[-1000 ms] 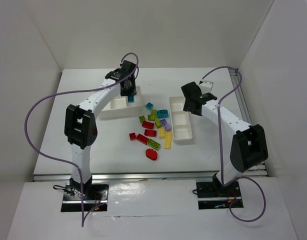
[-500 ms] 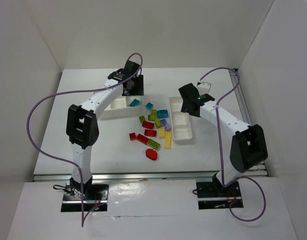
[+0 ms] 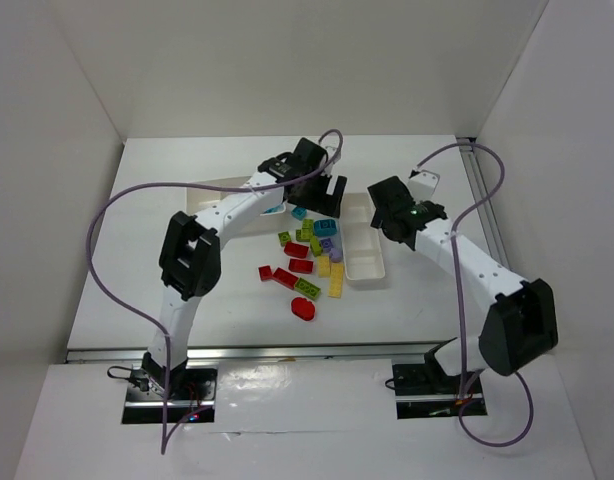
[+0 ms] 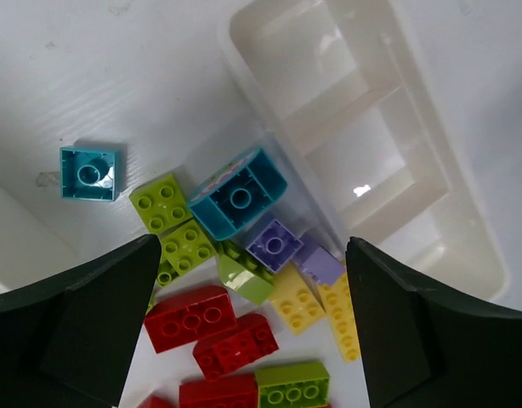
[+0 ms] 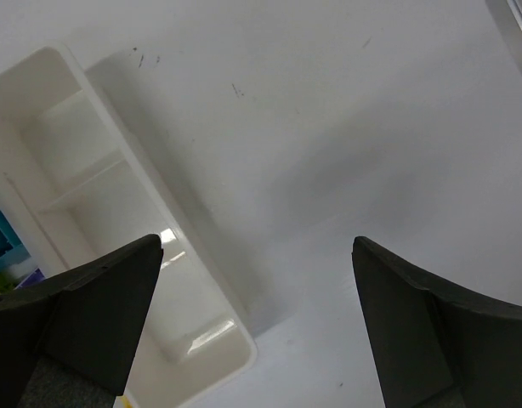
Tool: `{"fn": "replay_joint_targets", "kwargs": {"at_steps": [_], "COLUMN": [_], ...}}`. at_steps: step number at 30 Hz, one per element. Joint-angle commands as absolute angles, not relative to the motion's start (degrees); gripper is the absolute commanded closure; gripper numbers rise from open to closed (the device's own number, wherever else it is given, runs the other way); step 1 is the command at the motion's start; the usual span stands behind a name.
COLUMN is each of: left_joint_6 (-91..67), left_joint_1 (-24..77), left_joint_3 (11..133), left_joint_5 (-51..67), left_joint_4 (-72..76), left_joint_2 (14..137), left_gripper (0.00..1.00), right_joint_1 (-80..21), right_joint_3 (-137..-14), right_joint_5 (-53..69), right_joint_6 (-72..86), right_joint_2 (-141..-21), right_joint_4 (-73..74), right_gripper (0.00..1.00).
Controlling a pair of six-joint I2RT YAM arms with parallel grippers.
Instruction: Sort the legos into containers by color
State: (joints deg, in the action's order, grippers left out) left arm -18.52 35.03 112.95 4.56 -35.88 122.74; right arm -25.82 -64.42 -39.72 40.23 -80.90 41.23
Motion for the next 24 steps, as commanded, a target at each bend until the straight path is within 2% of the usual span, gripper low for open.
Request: {"fn": "replay_joint_targets", "kwargs": {"at_steps": [1, 7, 16, 24], "left_joint_6": [-12.9, -9.9, -8.5, -7.9], "left_joint_1": [34.5, 34.5, 35.7, 36.8], "left_joint_3": [113.7, 108.8, 106.8, 110.6], "left_joint_5": [5.7, 2.9, 5.4, 0.4], "left_joint_4": [-35.9, -33.7, -32.1, -30.4], "left_joint_2": [124.9, 124.3, 125.9, 130.5], "left_gripper": [0.00, 0.08, 0.08, 0.12], "right_joint_1": [-25.2, -22.4, -21.9, -21.9], "right_joint_3": [-62.1, -58.7, -61.0, -61.0], "right_joint_5": [-42.9, -41.3, -41.9, -41.3], "right_joint_6": [43.4, 42.9, 43.4, 43.4], "right_joint_2": [-74.0, -70.0, -72.7, -72.7], "right_joint_4": [42.0, 40.0, 41.4, 41.4], "right_gripper": [0.00, 0.00, 0.00, 0.00]}}
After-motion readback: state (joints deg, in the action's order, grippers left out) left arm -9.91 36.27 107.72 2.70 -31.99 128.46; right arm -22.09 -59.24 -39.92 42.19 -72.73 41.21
